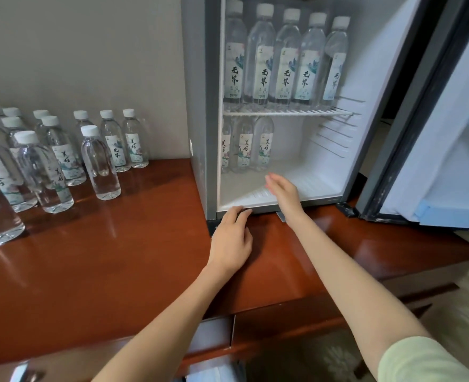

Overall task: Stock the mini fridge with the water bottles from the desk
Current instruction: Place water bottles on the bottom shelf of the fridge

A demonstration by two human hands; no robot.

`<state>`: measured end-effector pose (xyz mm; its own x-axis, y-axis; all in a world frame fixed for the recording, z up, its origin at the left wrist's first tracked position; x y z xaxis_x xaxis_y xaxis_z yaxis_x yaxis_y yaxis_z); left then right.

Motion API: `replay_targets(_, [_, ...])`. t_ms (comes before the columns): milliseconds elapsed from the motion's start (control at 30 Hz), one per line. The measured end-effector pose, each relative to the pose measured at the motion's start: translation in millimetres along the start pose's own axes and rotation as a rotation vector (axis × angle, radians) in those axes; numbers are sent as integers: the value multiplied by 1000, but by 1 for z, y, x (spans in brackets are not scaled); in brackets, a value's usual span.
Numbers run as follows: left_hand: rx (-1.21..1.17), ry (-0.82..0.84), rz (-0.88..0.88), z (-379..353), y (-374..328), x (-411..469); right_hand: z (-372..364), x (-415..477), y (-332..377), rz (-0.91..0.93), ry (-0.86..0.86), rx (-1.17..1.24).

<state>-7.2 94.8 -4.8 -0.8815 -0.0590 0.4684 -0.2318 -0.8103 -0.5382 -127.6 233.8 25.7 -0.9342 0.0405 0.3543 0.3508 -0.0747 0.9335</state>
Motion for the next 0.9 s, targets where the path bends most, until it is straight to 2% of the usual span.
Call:
replay_targets(200, [-82,22,101,16,2,-32,-17,-66,4,-13,0,102])
replay_targets(500, [-346,-133,458,74,53,-70,-75,-137,21,42,107,52])
replay_targets(900, [-395,-332,614,151,128,-89,-203,-175,38,45,335,117])
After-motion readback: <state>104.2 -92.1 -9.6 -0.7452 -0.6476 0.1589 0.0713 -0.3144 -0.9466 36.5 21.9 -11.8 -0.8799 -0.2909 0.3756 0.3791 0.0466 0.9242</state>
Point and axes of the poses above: each hand's wrist, its own x-axis towards the middle knuckle, its own z-axis out of the back of the hand, y = z × x, the point moved 1 cm from there along x, towards the middle knuckle, and after that the axes turned 8 degrees about z, right-handed, at the moved point
